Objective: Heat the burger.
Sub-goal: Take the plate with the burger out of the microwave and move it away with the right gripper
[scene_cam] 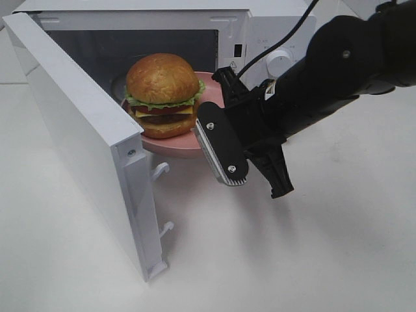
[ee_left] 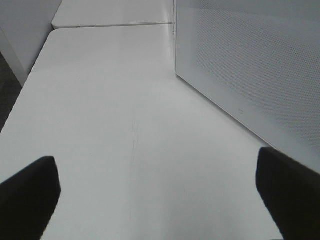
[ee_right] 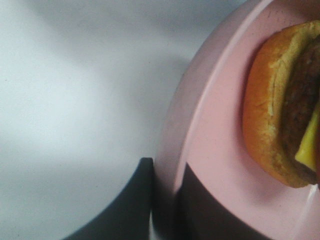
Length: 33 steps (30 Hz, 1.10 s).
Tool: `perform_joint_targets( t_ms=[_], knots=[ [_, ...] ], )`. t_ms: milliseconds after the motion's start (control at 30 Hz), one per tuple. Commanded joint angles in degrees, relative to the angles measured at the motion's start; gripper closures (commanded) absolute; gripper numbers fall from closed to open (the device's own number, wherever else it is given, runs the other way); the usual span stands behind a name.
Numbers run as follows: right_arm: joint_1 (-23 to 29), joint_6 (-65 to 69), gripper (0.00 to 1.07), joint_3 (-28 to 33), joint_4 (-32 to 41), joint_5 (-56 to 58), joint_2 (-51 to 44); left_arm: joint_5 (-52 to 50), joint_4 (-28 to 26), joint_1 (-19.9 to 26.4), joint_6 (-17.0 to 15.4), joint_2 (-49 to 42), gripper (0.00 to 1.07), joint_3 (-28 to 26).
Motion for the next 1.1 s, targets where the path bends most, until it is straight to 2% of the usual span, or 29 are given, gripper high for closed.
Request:
perform_joint_targets(
  t_ms=[33,333,400,500,867,1000,1100],
  knots=[
    [-0.5,0.7,1.07,2.7,0.9,-5.4,-4.5,-0.1,-0.1,0.1,-0.2,-1.0,0.07,0.2],
    [-0.5,0.9,1.07,10.2,0.8,-6.6,-11.5,-0.1,-0.1,0.1,-0.2,-1.0,0.07,0.2],
    [-0.5,1.5,1.07,13.5,0.8,-6.6,-15.2,-0.1,-0.1,0.1,-0.2,-1.0,0.07,0.2],
    [-0.5,1.5,1.07,14.3,0.8,-6.5,-16.2,-0.1,-0.1,0.1,-0.2,-1.0,0.07,0.2],
    [-0.5,4.8,1.07,23.6,0.6,-5.7,-28.5,-0.1,-0.1,0.1,-0.2,-1.0,0.07,0.2],
    [-0.5,6.6,1.07,25.5,-0.5,-4.6,-31.6,-0.1,-0.1,0.1,-0.2,-1.0,0.07,0.2],
    [-0.5,10.7,1.07,27.0,-4.6,-1.3,-35.4,-0.1,-0.1,0.1,-0.2,-1.0,0.07,0.2]
  ],
)
